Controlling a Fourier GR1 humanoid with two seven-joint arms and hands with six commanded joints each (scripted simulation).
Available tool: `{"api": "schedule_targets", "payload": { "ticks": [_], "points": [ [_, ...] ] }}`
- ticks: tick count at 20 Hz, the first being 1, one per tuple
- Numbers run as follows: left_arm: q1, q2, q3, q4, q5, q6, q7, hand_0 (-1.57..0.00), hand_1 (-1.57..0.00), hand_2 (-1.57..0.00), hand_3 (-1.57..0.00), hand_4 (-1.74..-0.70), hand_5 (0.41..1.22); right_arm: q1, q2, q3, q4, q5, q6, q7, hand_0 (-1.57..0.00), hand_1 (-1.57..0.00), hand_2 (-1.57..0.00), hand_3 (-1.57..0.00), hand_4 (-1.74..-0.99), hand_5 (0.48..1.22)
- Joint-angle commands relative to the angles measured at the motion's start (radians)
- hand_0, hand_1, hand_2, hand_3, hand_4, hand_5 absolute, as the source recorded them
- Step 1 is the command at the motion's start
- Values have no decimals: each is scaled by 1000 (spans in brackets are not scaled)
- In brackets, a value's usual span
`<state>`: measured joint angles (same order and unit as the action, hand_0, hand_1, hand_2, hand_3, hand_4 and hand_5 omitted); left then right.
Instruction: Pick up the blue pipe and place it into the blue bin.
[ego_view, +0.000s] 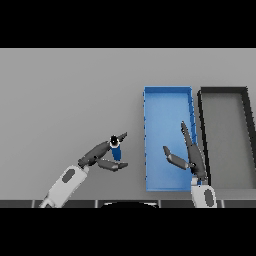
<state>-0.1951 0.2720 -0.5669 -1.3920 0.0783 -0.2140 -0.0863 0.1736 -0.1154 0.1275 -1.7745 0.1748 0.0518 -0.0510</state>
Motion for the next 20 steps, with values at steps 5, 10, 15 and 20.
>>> {"api": "schedule_targets", "payload": {
  "ticks": [5,10,15,20],
  "points": [
    [-28,-71,16,47,20,24,-25,-34,-141,-224,-115,-1292,617,-13,-3,-9,16,-1,-3,19,1,1,1,1,-1196,605],
    [-11,-99,9,46,24,28,-41,-888,-999,-1035,-1009,-1526,988,-4,5,-2,9,-10,4,10,1,1,1,1,-1195,604],
    [-8,-104,-25,51,0,59,-107,-1347,-1384,-1395,-1317,-1665,1144,-11,-5,-11,24,-14,9,2,1,1,1,1,-1190,600],
    [-12,-122,-18,-44,23,93,-106,-1498,-1510,-1513,-1436,-1716,1196,-16,-12,-19,13,-18,7,6,1,1,1,1,-1187,605]
  ]
}}
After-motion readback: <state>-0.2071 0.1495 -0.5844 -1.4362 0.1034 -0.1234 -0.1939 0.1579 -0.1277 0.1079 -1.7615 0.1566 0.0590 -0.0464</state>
